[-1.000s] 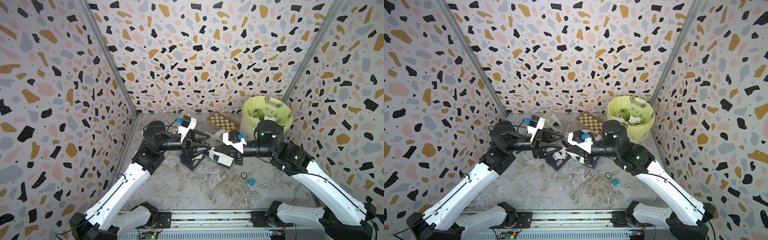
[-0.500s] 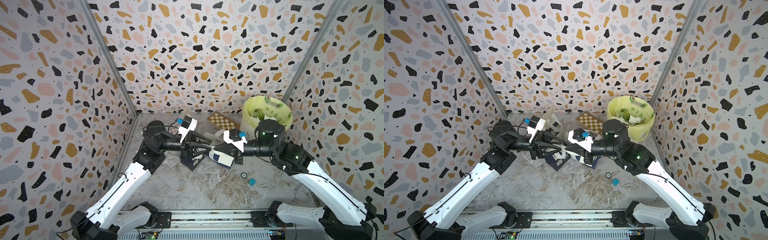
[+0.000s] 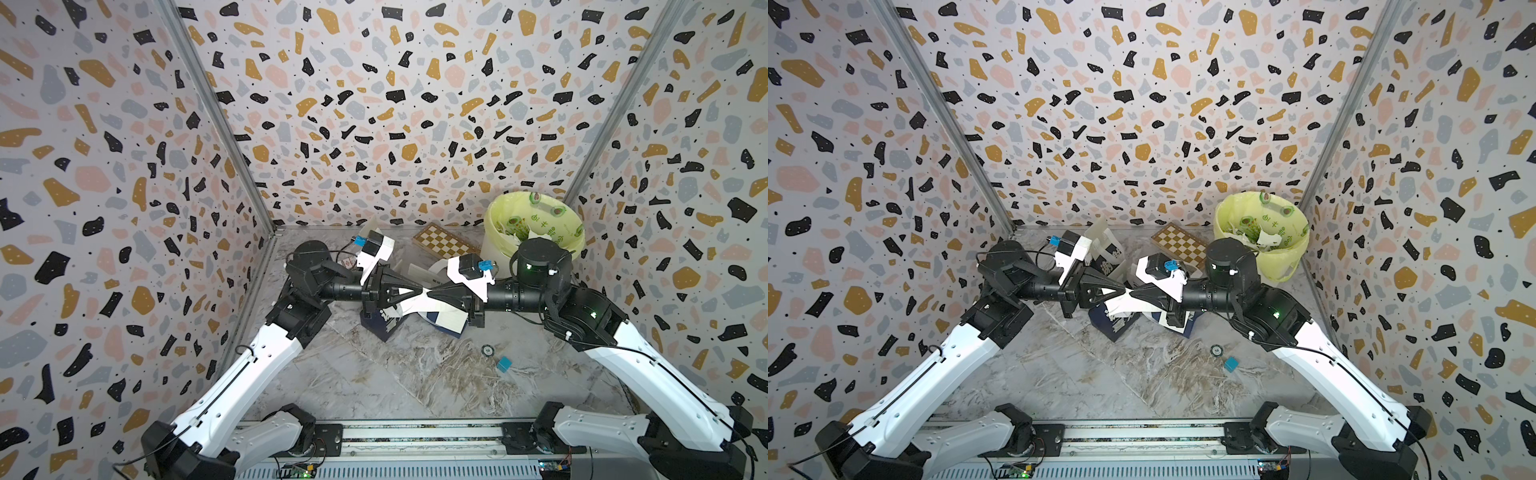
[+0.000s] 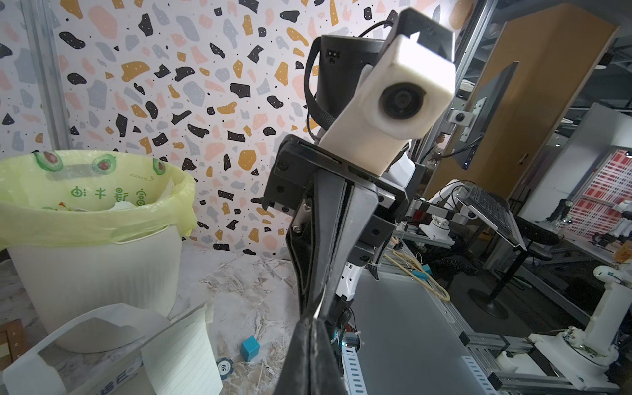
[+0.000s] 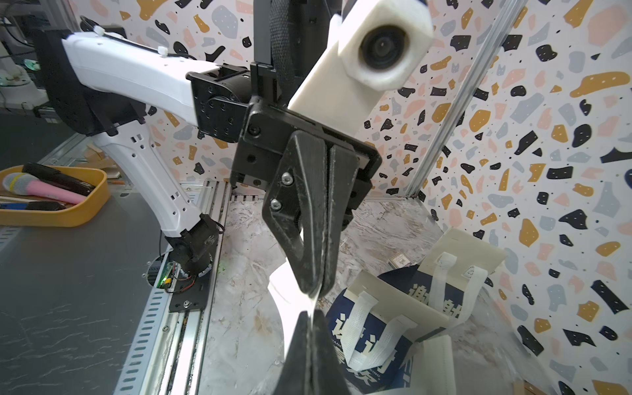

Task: Shred takeout receipts and throw away
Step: Shred the takeout receipt.

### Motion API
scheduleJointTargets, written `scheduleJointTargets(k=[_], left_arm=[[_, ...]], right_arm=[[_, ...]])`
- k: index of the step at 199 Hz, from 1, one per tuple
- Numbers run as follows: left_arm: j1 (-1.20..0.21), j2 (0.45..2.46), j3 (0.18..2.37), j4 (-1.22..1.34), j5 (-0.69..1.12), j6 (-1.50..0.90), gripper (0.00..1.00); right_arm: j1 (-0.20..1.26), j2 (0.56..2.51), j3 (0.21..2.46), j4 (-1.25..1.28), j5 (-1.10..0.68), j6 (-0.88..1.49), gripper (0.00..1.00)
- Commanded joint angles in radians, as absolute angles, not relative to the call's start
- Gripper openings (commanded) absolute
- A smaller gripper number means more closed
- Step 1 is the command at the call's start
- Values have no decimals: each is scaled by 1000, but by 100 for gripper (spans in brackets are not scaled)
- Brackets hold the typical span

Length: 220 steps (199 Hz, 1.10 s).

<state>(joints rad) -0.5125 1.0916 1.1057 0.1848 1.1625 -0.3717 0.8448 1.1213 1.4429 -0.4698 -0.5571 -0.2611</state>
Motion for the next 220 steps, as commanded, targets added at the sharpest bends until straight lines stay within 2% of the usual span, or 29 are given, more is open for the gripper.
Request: scheduleJointTargets(k=[1,31,60,104,134,164,186,220], left_arm=[[-514,1095,1133,210,1109,-451,0],[-516,1088,1130,152,994,-576,0],[-517,1070,1135,42,958,-571,0],[-517,1067,1163,-75,929,-517,0],[-517,1076,1166,-108,848,-502,0],[-516,1094,1186,-176,699,-451,0],[-515,1096,1185,-176,654,-446,0],[-516,1092,1181,-140,659,-453,0]], right_arm=[[902,1129,1490,-498,-438,-331,0],[1066,1144,1519,-537,-145,-500,0],[1214,1153,1519,-518,129,-696,0],[1330,1124,1459,-423,317,-997,0],[1367,1095,1443,-408,246,-1052,0],[1351,1084,1479,-370,48,-809,0],[1254,1057,1463,-245,-98,-594,0],[1027,1022,1414,-133,-185,-364,0]])
